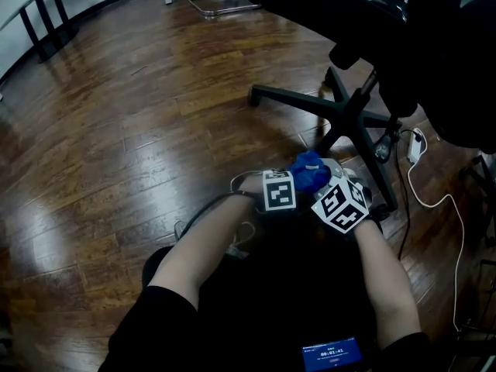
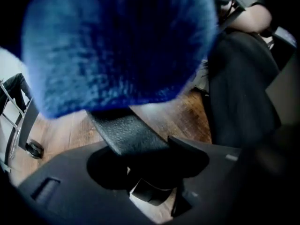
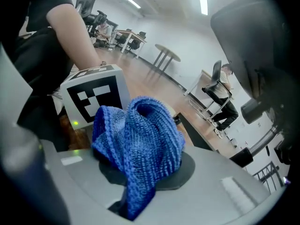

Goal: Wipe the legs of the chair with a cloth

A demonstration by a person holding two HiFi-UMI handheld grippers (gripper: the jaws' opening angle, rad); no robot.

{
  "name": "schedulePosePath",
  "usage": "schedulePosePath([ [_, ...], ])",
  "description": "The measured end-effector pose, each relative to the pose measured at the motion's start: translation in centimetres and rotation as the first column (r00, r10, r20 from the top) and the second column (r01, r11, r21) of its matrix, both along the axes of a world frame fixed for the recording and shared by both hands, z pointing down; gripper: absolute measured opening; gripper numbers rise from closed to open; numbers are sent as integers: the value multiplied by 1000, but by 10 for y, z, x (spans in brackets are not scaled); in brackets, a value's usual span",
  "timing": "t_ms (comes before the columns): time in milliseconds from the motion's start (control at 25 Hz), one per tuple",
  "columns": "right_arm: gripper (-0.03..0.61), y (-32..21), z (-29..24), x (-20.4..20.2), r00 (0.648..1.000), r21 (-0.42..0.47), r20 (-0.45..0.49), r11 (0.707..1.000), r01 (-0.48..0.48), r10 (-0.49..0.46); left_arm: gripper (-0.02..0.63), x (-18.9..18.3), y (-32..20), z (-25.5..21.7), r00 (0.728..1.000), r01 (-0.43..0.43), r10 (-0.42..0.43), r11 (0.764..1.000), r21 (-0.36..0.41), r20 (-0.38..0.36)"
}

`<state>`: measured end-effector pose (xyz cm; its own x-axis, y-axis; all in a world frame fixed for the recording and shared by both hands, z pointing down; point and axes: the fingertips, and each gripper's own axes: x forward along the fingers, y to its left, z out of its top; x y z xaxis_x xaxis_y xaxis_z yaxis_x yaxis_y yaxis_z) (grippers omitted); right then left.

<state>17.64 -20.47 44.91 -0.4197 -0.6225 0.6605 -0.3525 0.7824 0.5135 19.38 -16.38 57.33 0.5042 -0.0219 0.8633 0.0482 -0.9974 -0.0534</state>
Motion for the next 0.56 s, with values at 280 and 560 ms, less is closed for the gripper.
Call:
schedulePosePath([
  [280,77,-5,-8,13,998,3,28,999,-50,50,253,4,1,-1,1000,-2,2,1000,15,-9],
  [560,77,-7,-5,15,998,-9,28,998,-55,55,253,4,-1,-2,1000,0,0,1000,11,-15],
])
